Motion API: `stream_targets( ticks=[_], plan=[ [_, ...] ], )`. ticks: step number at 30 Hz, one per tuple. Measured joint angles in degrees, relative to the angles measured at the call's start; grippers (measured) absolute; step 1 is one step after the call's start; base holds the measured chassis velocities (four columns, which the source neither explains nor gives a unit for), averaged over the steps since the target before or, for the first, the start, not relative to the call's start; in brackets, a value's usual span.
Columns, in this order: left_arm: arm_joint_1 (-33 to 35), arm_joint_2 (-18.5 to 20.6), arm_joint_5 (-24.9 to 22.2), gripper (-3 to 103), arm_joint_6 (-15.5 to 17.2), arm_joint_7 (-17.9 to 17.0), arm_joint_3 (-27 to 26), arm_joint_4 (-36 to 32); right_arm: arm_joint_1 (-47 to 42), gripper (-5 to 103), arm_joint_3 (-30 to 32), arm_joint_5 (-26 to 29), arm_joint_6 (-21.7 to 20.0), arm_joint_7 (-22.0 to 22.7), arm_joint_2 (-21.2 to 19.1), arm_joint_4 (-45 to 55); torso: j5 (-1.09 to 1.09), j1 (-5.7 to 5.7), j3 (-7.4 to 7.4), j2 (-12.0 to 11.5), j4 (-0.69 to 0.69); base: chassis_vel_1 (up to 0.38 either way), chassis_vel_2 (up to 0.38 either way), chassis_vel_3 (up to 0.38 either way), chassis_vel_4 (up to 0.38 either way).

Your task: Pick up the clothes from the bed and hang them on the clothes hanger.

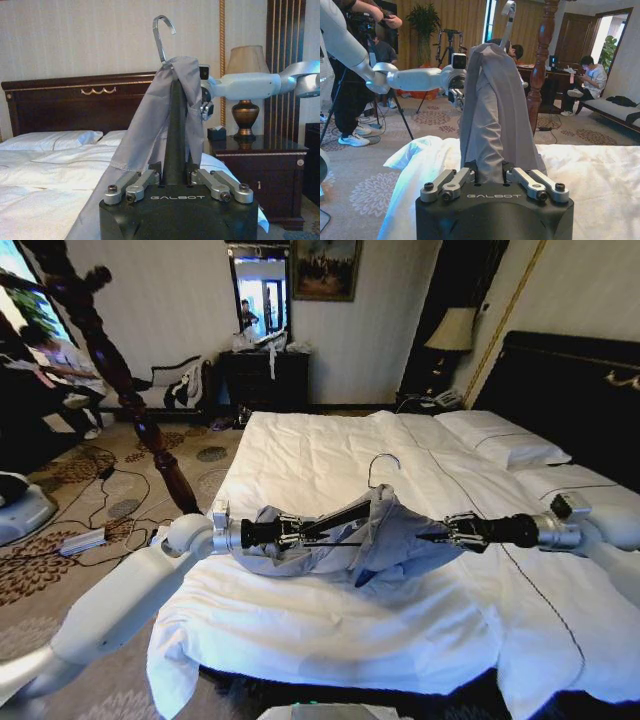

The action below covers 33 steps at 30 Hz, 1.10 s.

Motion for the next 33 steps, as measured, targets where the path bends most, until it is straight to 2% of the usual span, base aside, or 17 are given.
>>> stream_targets(
  ticks=[9,10,12,15,17,18,20,24,26,30,31,33],
  plan=[
    [-1.25,-1.02,-0.06,19,-0.13,0.16,0.73,1.31,0.13,20,-0.17,0.07,0.2,-0.15,0.27,-0.79,0.0,0.0,0.0,0.0,0.0,0.0,0.0,0.0,0.0],
    [-1.47,-1.17,-0.2,24,-0.35,0.04,0.76,1.76,0.12,20,-0.22,-0.1,0.28,-0.32,0.27,-1.14,0.0,0.0,0.0,0.0,0.0,0.0,0.0,0.0,0.0],
    [-1.55,-1.26,-0.21,24,-0.37,-0.09,0.8,1.96,0.12,20,-0.22,-0.14,0.32,-0.37,0.27,-1.28,0.01,0.0,0.0,0.0,0.0,0.0,0.0,0.0,0.0],
    [-1.88,-1.86,-0.25,40,-0.5,-0.17,1.05,2.52,0.18,20,-0.29,-0.26,0.51,-0.44,0.25,-1.64,0.0,0.0,0.0,0.0,0.0,0.0,0.0,0.0,0.0],
    [-1.97,-2.03,-0.25,40,-0.51,-0.14,1.1,2.72,0.2,20,-0.37,-0.42,0.72,-0.45,0.3,-1.83,0.01,0.0,0.0,-0.01,0.0,0.0,0.0,0.0,0.0],
    [-2.04,-2.17,-0.25,51,-0.51,-0.06,1.13,2.95,0.21,20,-0.49,-0.65,1.01,-0.46,0.36,-2.03,0.0,0.0,0.0,0.0,0.0,0.0,0.0,0.0,0.0],
    [-2.06,-2.28,-0.24,51,-0.51,0.08,1.14,3.11,0.2,20,-0.58,-0.78,1.15,-0.45,0.43,-2.14,0.0,0.0,0.0,0.0,0.0,0.0,0.0,0.0,0.0],
    [-2.09,-2.73,-0.36,74,-0.51,0.4,0.93,3.5,0.35,20,-1.07,-1.08,1.29,0.16,0.86,-2.74,0.0,0.0,0.0,0.0,0.0,0.0,0.0,0.0,0.0],
    [-2.09,-2.83,-0.42,74,-0.52,0.41,0.76,3.55,0.43,20,-1.23,-1.08,1.32,0.51,0.98,-2.82,0.0,0.0,0.0,0.0,0.0,0.0,0.0,0.0,0.0],
    [-0.38,-4.12,-1.57,94,-0.69,-0.1,-2.94,3.27,0.39,20,-1.9,-1.25,1.79,2.74,1.9,-2.82,0.01,0.0,0.0,0.0,0.0,0.0,0.0,0.0,0.0],
    [-0.38,-4.12,-1.57,94,-0.69,-0.1,-2.94,3.27,0.39,20,-1.9,-1.25,1.79,2.74,1.9,-2.82,0.01,0.0,0.0,0.0,0.0,0.0,0.0,0.0,0.0],
    [1.53,-5.98,-3.53,100,-0.81,-1.84,-7.61,3.15,0.08,20,-1.88,-1.36,2.02,3.16,2.43,-2.19,0.0,0.0,0.0,0.0,0.01,0.0,0.0,0.0,0.0]
  ],
)
